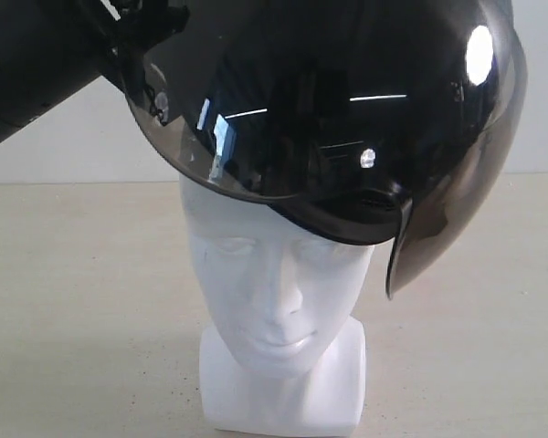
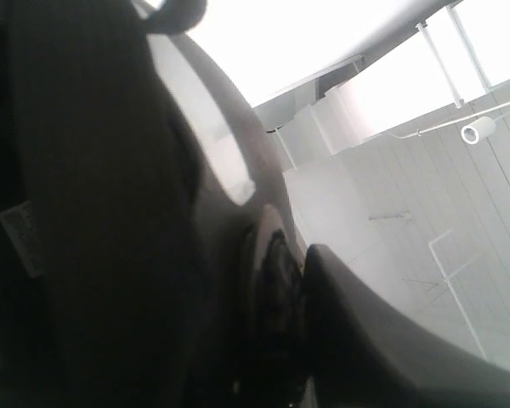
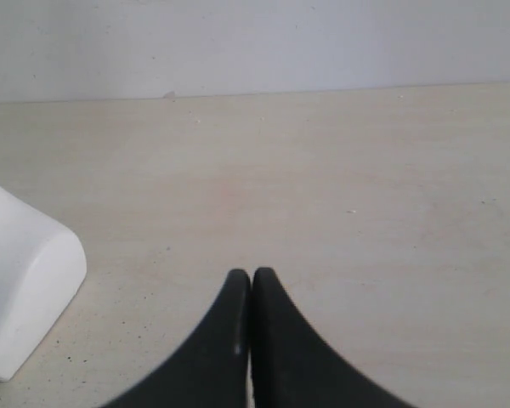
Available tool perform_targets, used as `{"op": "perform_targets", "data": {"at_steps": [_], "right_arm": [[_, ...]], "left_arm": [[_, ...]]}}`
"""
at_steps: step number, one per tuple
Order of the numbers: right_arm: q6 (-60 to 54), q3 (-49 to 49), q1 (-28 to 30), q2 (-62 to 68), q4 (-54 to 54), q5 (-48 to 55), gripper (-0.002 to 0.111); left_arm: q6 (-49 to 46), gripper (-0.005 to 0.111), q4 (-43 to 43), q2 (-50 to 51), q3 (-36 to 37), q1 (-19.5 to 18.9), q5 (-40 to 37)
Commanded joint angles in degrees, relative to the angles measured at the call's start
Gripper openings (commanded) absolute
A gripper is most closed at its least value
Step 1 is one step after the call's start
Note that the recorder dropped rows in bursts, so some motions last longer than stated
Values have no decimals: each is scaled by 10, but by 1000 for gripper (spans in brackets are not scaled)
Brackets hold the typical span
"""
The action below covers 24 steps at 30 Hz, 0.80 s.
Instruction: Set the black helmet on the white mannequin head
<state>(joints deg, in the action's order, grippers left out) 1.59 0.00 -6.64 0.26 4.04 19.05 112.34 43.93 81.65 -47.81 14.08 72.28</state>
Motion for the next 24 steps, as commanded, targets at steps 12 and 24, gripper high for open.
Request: {"op": "perform_targets", "data": {"at_steps": [12,24], "right_arm": [[-3,0,4,-3,2,-6,0],[-3,0,4,-3,2,-6,0]], "left_arm": [[-44,4,23,-1,1,-42,-90],[-31,4,5,16,-4,-42,-120]]}}
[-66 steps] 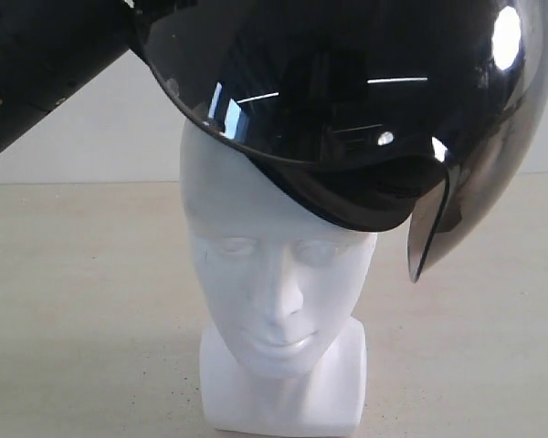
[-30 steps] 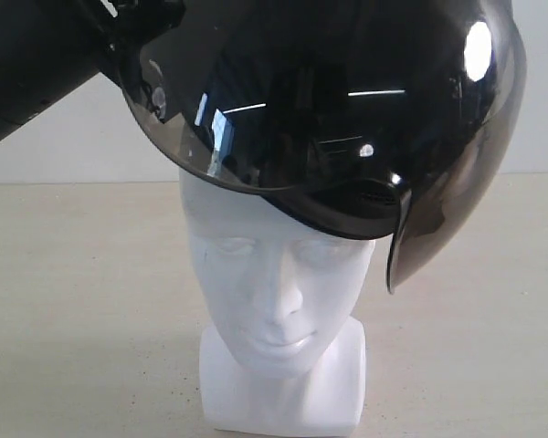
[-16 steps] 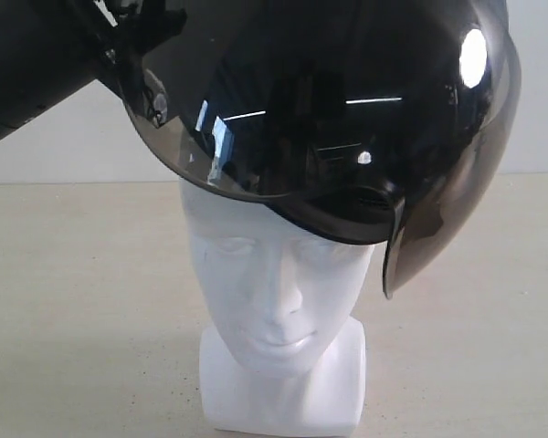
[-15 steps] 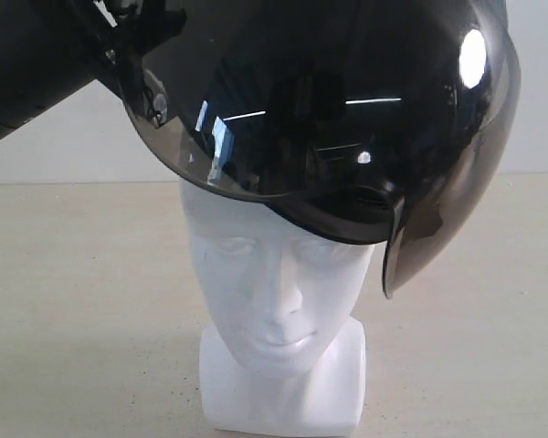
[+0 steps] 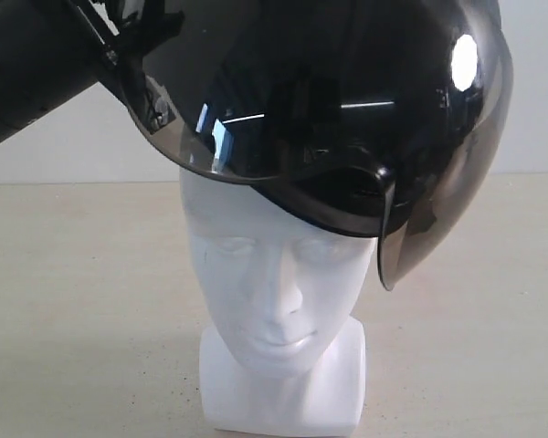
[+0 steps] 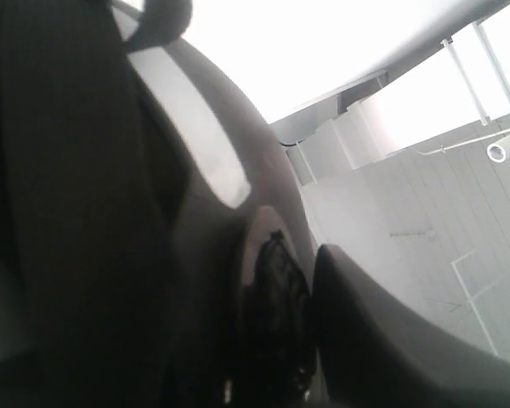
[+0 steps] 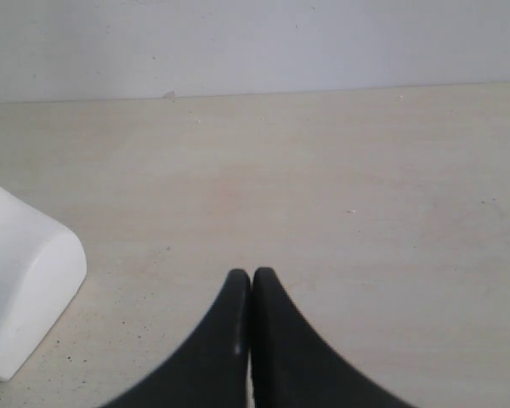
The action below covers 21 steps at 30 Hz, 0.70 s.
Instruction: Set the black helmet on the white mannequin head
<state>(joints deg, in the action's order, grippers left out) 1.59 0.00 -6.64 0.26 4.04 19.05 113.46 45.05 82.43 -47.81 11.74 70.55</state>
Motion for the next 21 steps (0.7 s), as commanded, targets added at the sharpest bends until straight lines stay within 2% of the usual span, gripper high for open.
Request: {"op": "perform_targets", "data": {"at_steps": [1,9,12,21], "right_arm": [[-3,0,4,-3,2,-6,0],[-3,0,4,-3,2,-6,0],[-3,0,4,-3,2,-6,0],[-3,0,4,-3,2,-6,0]], "left_arm": [[-38,4,-5,9,-4,-18,-108],[-16,4,6,9,-4,-18,-154],[-18,4,34,9,-4,-18,-169],[-7,4,59,9,-3,-19,-183]]}}
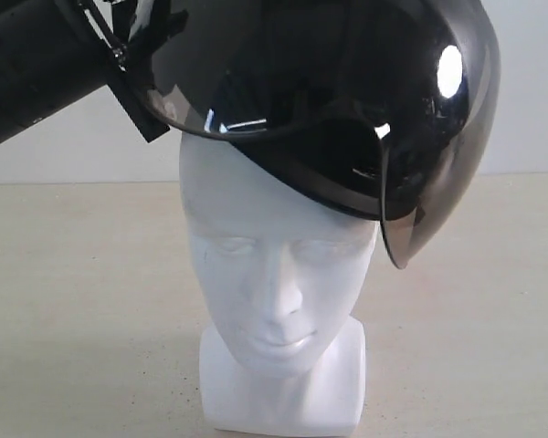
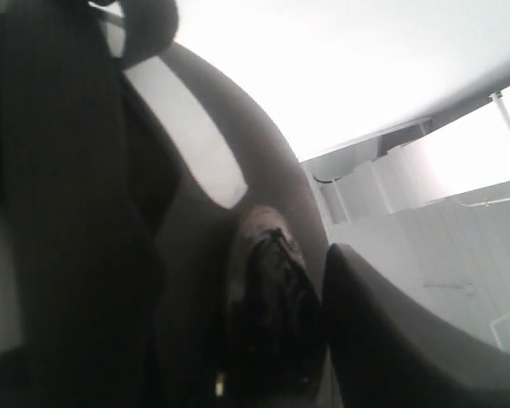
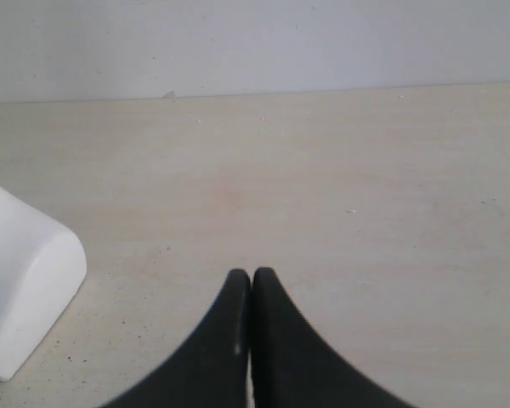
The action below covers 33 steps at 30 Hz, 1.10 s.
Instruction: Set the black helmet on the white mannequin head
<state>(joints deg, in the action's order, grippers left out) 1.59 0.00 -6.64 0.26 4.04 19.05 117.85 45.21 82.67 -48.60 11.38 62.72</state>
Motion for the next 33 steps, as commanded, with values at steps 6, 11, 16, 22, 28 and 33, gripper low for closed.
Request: {"op": "perform_targets", "data": {"at_steps": [6,11,16,22,28,33], "right_arm": [[-3,0,4,-3,2,-6,0],[-3,0,4,-3,2,-6,0],[-3,0,4,-3,2,-6,0],[-3,0,4,-3,2,-6,0],[-3,0,4,-3,2,-6,0],[-3,0,4,-3,2,-6,0]], "left_arm": [[-50,4,62,6,19,-21,-103],[-56,4,65,5,23,-44,-100],[-56,4,79,4,23,-70,-88],[-66,4,98,6,39,-88,-105],[-78,4,99,19,59,-88,-119],[-67,4,97,29,60,-88,-127]]}}
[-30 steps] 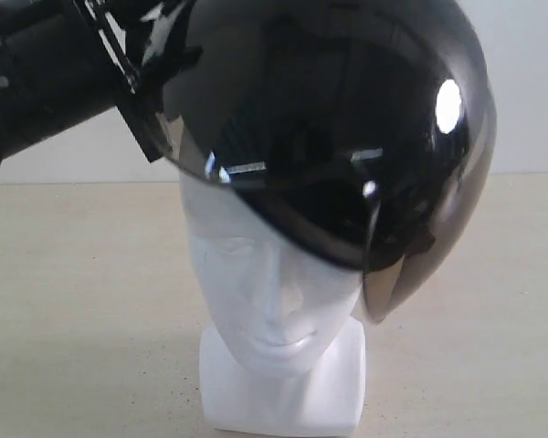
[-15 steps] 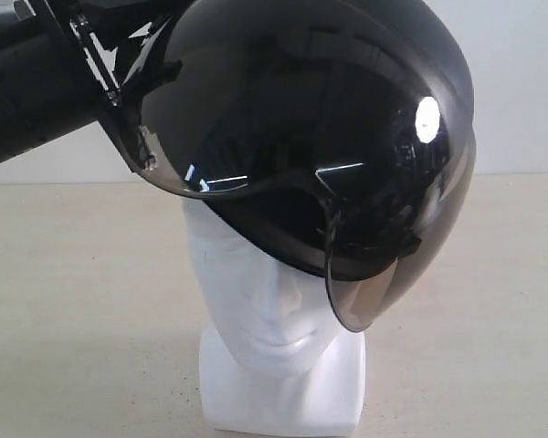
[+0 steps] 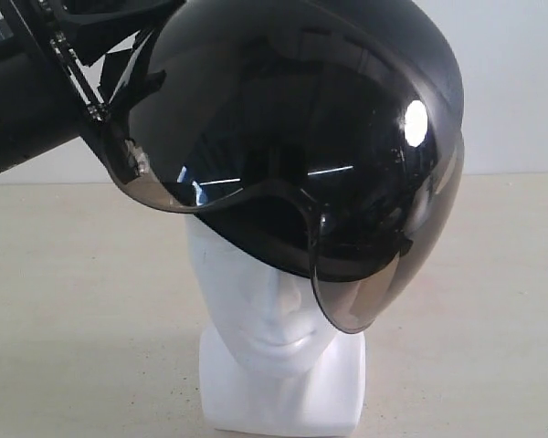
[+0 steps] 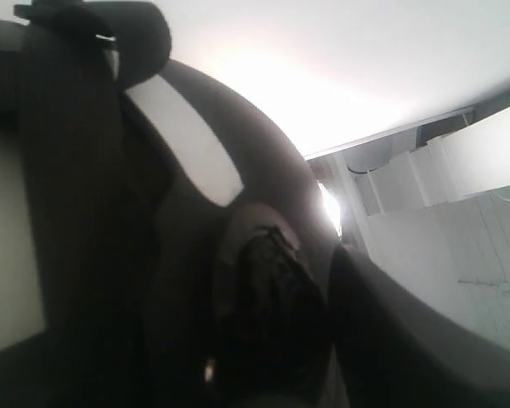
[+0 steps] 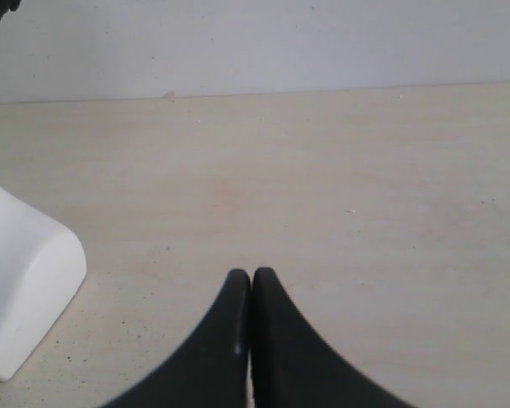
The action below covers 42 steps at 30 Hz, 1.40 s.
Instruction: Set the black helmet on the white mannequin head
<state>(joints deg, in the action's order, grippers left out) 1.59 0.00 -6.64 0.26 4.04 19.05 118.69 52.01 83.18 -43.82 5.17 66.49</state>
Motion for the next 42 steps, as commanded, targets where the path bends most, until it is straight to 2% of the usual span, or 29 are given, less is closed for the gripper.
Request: {"op": "perform_targets", "data": {"at_steps": [1,9,23,32,42], "right_arm": [[-3,0,4,-3,2,-6,0],[-3,0,4,-3,2,-6,0],[-3,0,4,-3,2,-6,0],[-3,0,4,-3,2,-6,0],[-3,0,4,-3,2,-6,0]], "left_arm": [[-69,4,29,27,12,-26,-172],[-62,4,26,40,12,-26,-185],[-78,4,77,40,19,-29,-224],[-78,4,89,40,56,-72,-218],[-97,4,99,41,85,-74,-212]]}}
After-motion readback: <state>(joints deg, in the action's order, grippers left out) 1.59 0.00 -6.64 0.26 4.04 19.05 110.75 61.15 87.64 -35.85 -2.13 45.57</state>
